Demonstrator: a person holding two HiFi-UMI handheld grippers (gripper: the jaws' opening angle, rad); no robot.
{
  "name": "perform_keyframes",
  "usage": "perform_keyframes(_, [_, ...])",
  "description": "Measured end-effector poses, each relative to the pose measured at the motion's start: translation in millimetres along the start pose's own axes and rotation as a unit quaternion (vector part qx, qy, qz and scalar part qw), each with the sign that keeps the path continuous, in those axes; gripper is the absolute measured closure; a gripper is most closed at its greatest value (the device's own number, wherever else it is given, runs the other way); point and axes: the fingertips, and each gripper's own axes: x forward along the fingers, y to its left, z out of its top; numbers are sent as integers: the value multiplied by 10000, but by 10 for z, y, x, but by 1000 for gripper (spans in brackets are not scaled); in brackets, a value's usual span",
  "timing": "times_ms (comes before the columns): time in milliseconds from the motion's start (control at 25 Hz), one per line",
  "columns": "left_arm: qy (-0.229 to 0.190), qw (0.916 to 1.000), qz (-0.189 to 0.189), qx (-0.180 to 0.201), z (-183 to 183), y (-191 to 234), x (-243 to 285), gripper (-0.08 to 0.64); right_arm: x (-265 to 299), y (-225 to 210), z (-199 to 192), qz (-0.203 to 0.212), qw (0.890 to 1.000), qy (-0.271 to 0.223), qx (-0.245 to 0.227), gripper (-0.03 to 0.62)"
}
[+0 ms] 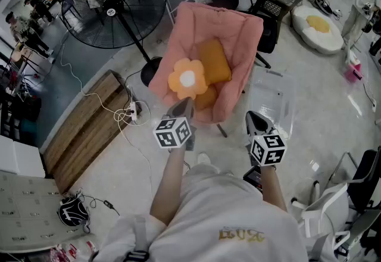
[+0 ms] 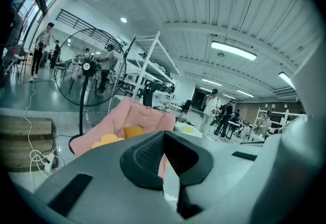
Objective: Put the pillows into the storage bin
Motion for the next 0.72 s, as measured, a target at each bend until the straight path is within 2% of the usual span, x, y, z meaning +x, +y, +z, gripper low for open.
perform_keyframes(160, [20,9999,0,132,5,19,-84,544,9,135,-34,64,9998,60,-184,580])
perform_keyframes(480, [63,9999,147,21,-59,108,-160,541,56,196,-86,175,9997,117,-141,580])
perform_keyframes(520, [100,9998,153,-78,-80,125,-153,445,74,218,-91,257,9995,146,-151,578])
perform_keyframes(560, [157,9996,152,-205,-110,142,-144,307,99,251,-103,370,9990,207,-161,538])
perform_keyframes(600, [211,9991,162,-324,-141,161,-140,232,130,281,-119,466,9983,285,-182,351])
perform_keyframes(640, [241,9987,189,-403,-164,183,-144,208,160,296,-127,498,9979,338,-227,278])
perform_keyframes(720, [253,9984,268,-426,-175,241,-161,199,219,298,-104,450,9978,329,-355,261])
